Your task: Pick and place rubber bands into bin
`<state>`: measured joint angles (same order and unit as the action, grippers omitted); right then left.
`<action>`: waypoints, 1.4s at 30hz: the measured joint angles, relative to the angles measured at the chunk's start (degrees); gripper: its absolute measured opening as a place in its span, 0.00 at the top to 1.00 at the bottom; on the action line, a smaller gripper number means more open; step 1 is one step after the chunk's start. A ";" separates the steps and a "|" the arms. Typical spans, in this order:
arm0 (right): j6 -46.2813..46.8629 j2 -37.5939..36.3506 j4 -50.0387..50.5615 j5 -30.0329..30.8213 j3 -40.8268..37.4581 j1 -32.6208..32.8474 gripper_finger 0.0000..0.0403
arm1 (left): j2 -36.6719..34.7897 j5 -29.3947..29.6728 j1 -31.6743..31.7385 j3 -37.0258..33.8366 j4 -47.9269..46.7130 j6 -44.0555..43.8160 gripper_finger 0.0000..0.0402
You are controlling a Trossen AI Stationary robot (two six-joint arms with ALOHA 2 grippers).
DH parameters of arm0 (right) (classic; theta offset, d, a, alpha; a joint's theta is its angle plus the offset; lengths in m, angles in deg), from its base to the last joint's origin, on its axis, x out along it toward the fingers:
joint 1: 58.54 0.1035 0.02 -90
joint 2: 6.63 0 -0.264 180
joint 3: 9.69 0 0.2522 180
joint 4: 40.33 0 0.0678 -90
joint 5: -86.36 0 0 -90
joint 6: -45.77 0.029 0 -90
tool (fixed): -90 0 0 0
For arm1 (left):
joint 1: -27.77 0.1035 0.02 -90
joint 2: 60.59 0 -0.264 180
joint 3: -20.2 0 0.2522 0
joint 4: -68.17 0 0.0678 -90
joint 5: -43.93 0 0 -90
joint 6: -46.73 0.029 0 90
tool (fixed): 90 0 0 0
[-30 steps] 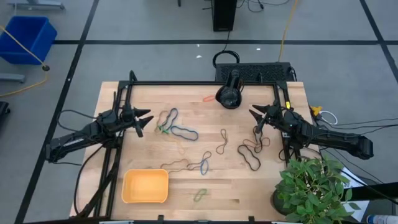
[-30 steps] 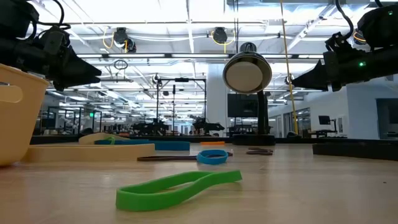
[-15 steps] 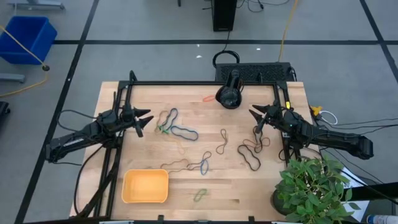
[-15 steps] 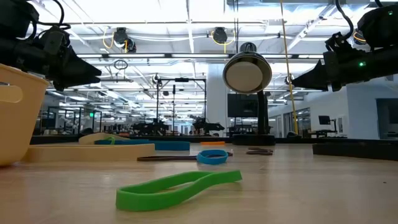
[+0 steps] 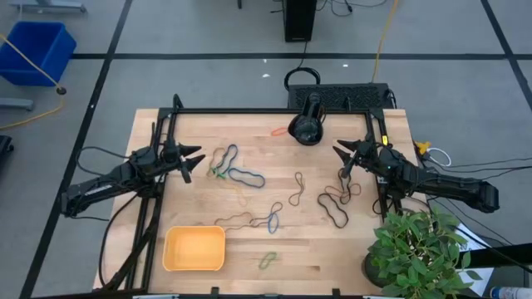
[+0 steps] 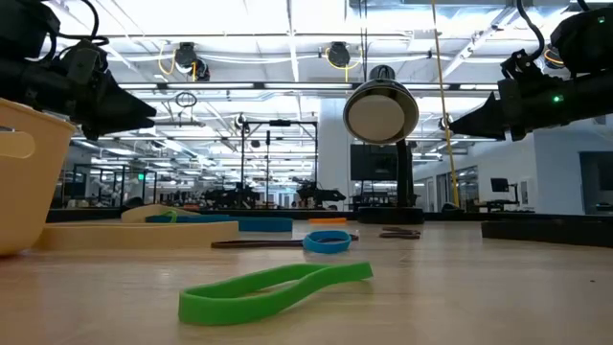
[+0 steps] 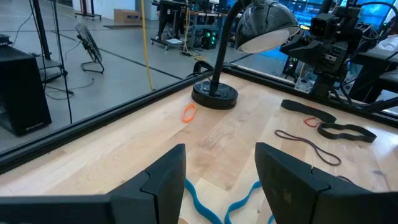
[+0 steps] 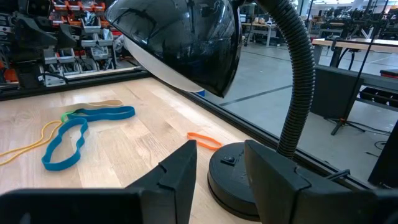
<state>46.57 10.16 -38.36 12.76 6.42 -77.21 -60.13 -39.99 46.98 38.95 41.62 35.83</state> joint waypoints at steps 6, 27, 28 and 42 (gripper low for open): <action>0.02 -0.01 -0.20 0.00 0.00 0.01 0.68 | 0.01 -0.02 -0.01 0.00 -0.01 0.00 0.50; -1.90 -0.01 -1.71 0.23 0.00 -0.03 0.68 | 0.00 -0.01 0.00 0.02 -0.01 0.00 0.50; -1.47 -0.01 -1.71 0.17 0.00 -0.04 0.68 | -0.01 -0.02 -0.01 0.01 0.00 0.00 0.50; 3.14 -0.01 -1.68 0.07 0.00 -0.05 0.68 | 4.90 1.86 -0.01 1.34 2.06 -2.25 0.50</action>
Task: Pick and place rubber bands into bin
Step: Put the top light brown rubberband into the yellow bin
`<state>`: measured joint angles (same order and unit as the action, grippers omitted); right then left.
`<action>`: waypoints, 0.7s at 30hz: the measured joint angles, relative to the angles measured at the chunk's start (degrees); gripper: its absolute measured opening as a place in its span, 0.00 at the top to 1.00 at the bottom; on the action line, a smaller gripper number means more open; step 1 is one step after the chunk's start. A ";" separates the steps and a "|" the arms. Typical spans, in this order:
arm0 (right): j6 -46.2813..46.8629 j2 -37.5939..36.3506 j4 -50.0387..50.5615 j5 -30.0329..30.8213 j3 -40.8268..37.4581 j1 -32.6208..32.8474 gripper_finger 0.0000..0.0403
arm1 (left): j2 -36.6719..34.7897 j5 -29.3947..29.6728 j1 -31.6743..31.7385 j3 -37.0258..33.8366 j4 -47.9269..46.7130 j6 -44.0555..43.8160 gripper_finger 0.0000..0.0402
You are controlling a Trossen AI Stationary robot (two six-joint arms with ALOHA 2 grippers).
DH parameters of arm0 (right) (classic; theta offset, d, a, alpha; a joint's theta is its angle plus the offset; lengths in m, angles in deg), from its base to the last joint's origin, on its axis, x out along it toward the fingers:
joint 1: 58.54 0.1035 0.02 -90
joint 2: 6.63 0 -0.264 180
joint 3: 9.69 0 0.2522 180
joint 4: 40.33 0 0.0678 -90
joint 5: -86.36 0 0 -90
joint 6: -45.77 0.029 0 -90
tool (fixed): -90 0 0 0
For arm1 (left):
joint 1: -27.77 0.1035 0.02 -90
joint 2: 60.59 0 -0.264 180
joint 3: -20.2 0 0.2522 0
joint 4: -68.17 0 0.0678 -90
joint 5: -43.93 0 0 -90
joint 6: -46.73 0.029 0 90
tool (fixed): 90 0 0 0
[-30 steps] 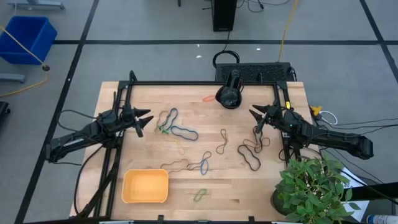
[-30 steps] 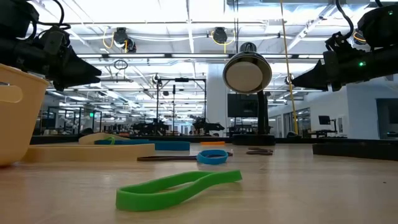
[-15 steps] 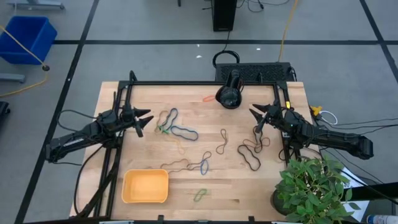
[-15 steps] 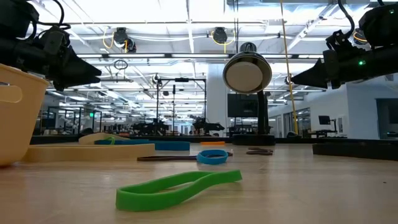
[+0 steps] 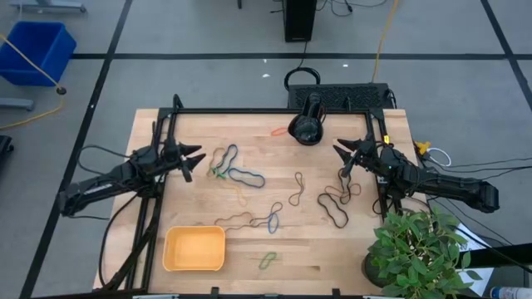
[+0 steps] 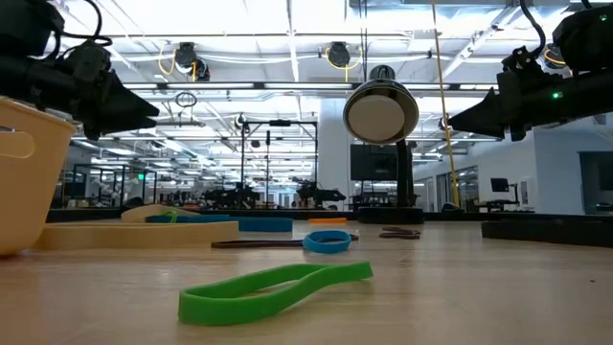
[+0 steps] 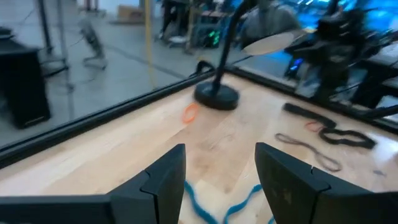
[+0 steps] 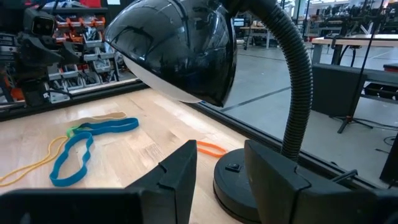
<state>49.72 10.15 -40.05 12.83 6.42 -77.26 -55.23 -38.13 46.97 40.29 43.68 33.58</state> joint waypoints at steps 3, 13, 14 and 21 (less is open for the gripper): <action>-0.05 0.00 0.00 0.07 -0.01 0.00 0.68 | 7.03 3.27 0.01 2.65 -1.42 0.01 0.50; -0.20 0.00 0.00 0.15 0.00 0.00 0.68 | 39.45 9.11 2.28 21.68 -16.24 -11.44 0.50; -0.20 0.00 0.00 0.15 -0.02 0.00 0.68 | 42.44 9.13 2.70 23.72 -17.34 -12.12 0.50; -0.29 0.00 0.02 0.20 0.00 0.00 0.68 | 60.40 9.17 4.37 32.56 -19.20 -14.85 0.50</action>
<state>49.43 10.15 -40.03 13.03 6.42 -77.26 5.17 -28.96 51.34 72.85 24.48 18.73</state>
